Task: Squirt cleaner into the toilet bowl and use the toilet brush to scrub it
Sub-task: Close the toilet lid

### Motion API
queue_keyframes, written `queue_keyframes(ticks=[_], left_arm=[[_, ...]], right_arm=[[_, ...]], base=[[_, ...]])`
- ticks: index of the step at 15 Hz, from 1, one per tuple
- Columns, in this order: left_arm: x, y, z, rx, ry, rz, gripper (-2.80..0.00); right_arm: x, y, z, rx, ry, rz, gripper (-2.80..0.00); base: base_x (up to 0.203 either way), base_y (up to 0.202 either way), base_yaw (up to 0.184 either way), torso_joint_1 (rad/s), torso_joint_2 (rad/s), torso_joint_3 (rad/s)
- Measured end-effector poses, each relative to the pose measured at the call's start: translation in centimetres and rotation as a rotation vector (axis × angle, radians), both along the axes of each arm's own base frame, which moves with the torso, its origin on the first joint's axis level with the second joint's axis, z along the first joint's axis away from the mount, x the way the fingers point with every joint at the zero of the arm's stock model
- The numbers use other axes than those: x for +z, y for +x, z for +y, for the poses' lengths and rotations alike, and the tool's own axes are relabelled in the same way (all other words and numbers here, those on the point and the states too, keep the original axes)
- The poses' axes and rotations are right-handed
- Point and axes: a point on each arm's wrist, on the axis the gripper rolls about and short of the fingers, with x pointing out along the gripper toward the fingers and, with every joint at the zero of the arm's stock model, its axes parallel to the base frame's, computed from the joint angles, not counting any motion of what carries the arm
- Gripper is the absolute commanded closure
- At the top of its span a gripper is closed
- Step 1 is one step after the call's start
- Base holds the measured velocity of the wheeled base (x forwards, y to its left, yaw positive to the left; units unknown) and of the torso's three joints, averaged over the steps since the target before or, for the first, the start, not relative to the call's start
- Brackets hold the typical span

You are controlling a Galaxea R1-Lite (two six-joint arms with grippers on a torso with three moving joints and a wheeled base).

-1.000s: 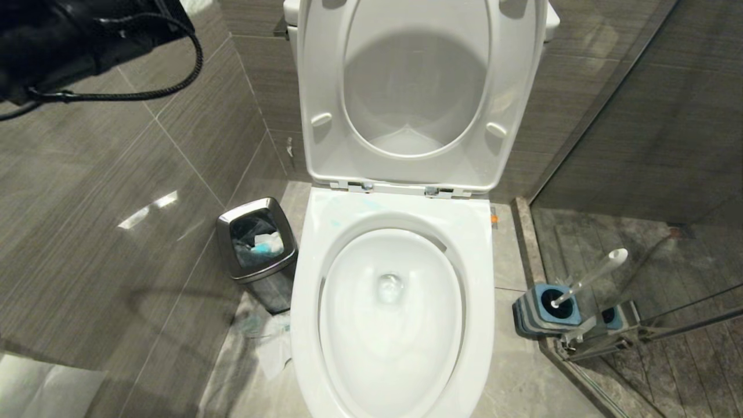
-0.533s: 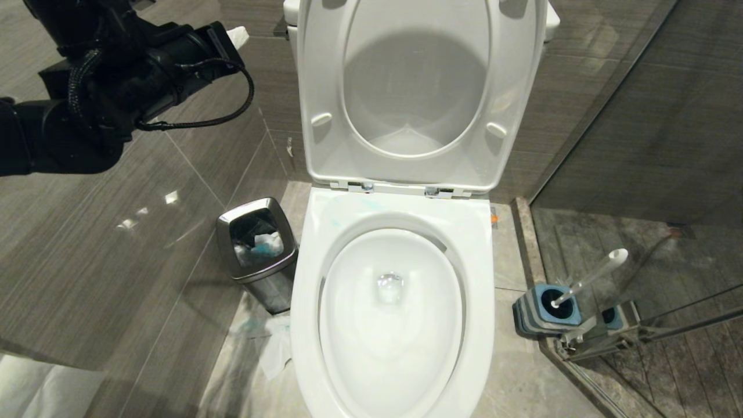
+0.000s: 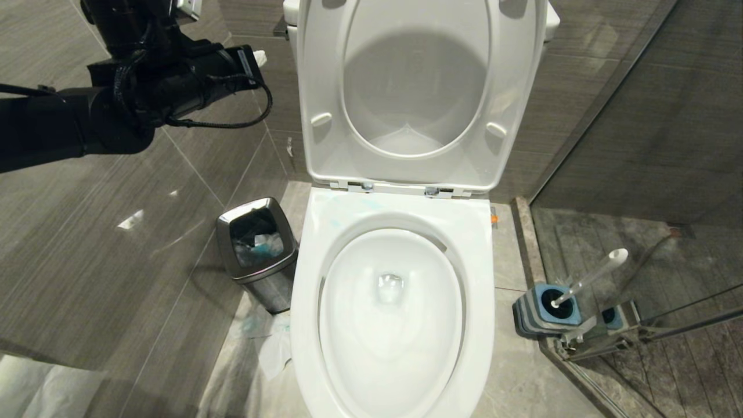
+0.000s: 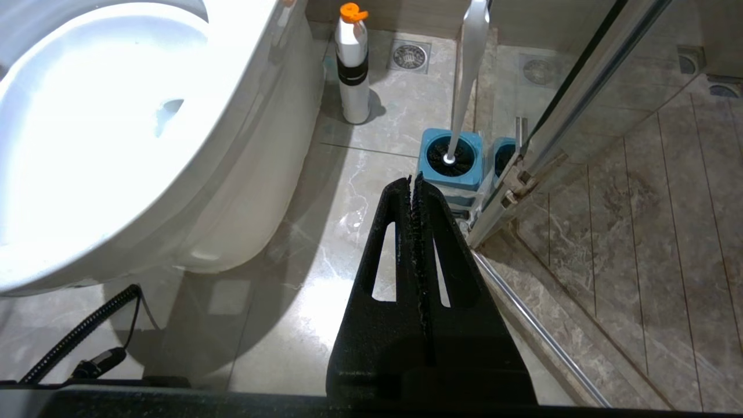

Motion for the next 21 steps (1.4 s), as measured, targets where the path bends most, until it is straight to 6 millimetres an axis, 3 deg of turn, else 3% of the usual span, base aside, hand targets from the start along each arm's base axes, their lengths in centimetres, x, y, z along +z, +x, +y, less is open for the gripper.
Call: queue_keyframes(ticks=[7,21], left_arm=[[-1.4,1.3,-0.9,-0.024,0.0,0.02,0.0],[-2.3,1.4,-4.5,-0.104,-0.016,-0.013,0.0]], right_arm=[[0.0,0.0,0.0,0.001,0.0,-0.001,0.0],[0.0,0.0,0.0,0.001,0.0,0.0,0.0]], base=[[0.0,0.0,0.0,0.0,0.0,0.0],[0.0,0.0,0.0,0.0,0.0,0.0]])
